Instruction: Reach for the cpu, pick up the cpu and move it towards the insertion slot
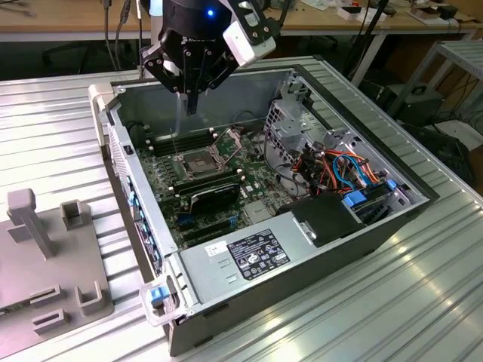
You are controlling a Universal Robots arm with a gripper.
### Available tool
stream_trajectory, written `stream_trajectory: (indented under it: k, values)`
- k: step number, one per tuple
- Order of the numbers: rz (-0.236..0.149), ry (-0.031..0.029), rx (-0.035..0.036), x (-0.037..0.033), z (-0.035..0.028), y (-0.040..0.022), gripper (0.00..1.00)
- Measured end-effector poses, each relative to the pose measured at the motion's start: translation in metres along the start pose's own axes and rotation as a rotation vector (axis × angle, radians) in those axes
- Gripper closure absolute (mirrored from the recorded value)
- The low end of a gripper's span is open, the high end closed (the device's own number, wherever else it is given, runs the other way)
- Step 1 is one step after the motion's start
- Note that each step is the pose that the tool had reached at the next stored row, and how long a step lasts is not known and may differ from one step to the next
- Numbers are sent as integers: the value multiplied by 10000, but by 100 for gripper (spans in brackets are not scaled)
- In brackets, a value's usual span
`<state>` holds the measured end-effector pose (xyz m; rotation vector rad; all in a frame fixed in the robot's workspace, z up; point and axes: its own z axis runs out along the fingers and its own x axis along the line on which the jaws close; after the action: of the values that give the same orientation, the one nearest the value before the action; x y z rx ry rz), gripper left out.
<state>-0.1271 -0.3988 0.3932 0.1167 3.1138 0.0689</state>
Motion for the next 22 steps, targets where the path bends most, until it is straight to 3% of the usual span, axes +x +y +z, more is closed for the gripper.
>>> stream_trajectory:
  k: [22]
  values:
    - [0,5,0,144,-1,-11,89]
